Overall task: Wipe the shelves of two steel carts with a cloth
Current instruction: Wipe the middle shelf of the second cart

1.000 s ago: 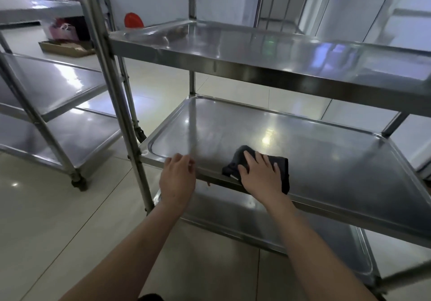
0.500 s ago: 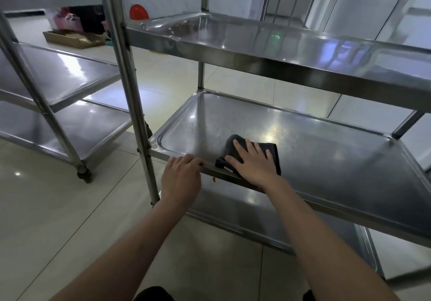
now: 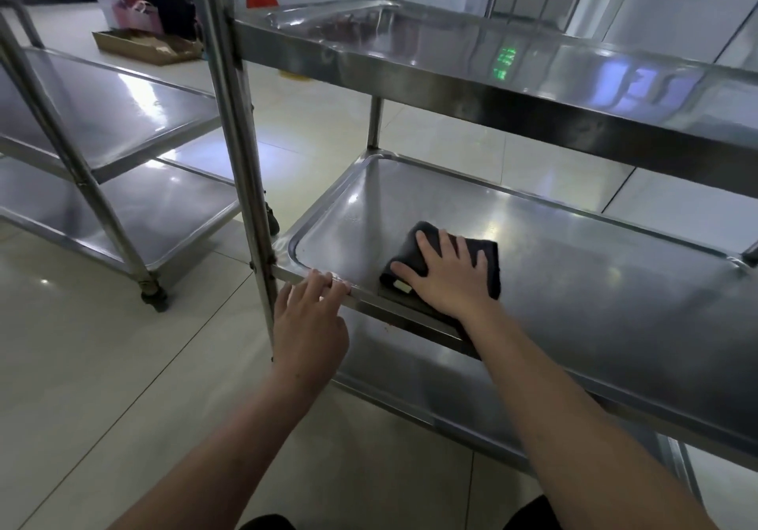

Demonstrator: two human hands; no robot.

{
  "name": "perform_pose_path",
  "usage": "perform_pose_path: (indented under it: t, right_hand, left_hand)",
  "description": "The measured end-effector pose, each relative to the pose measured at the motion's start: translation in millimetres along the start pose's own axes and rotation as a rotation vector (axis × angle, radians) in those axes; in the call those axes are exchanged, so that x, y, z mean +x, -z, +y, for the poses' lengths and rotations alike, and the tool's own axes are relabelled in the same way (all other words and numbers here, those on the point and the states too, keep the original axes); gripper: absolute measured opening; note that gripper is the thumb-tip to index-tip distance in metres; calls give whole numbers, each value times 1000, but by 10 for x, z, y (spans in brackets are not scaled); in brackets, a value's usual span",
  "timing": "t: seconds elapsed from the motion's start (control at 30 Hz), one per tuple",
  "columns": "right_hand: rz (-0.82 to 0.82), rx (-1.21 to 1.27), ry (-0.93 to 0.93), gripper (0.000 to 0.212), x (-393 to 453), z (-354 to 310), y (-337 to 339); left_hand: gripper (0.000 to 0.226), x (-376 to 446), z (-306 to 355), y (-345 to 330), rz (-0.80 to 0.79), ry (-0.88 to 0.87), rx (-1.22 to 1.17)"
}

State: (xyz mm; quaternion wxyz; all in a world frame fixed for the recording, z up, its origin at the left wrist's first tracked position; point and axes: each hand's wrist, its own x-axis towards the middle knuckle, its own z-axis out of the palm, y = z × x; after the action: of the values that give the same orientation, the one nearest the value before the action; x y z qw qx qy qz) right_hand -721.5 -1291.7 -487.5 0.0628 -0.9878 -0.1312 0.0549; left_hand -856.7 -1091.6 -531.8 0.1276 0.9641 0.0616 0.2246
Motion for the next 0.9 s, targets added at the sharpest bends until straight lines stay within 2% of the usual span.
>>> perform_pose_path:
  t: [0.13, 0.27, 0.43, 0.53, 0.73, 0.9]
  right_hand:
    - [-25, -14, 118, 90, 321, -470, -1]
    - [-40, -5, 227, 73, 90, -287, -26]
    - [-44, -38, 123, 69, -253, 226, -15]
    - [-30, -58, 72, 68, -223, 243, -29]
    - [9, 2, 78, 69, 413, -67, -56]
    - [-34, 31, 149, 69, 1092, -708, 10]
  left_hand:
    - [61, -42, -15, 42, -60, 9, 40]
    - [63, -57, -104, 106, -47, 6, 61]
    - [41, 80, -243, 167, 101, 67, 56]
    - [40, 118, -260, 134, 135, 113, 10]
    - [53, 112, -283, 113, 64, 110, -28]
    - [62, 80, -328, 55, 4, 105, -65]
